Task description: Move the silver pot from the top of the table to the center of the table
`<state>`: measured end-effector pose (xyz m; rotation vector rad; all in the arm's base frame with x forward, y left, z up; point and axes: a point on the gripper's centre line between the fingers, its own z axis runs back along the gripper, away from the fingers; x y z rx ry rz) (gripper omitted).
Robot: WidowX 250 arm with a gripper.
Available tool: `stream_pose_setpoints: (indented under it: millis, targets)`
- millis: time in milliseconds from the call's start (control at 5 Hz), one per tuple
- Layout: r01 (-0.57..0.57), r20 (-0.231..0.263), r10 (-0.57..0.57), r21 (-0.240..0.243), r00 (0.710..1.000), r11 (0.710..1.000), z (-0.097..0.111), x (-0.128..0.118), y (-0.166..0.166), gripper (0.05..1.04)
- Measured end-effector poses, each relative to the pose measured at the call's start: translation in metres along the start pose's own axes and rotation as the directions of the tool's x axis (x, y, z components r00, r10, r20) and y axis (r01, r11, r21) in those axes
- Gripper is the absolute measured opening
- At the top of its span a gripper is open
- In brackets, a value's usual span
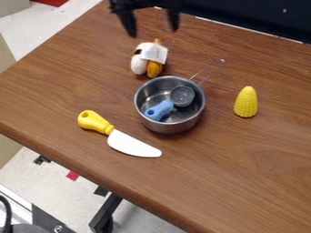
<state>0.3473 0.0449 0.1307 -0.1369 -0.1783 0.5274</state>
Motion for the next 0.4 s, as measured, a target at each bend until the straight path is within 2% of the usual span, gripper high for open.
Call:
stream_pose_setpoints:
  millis: [200,400]
  targets:
    - [-0.018,-0.005,0.018,-0.01,1.0,1.0,-0.005,0.015,-0.02,0.999]
    - [-0.053,0.009,0.053,-0.021,0.999,0.998,-0.006,0.027,-0.039,0.999]
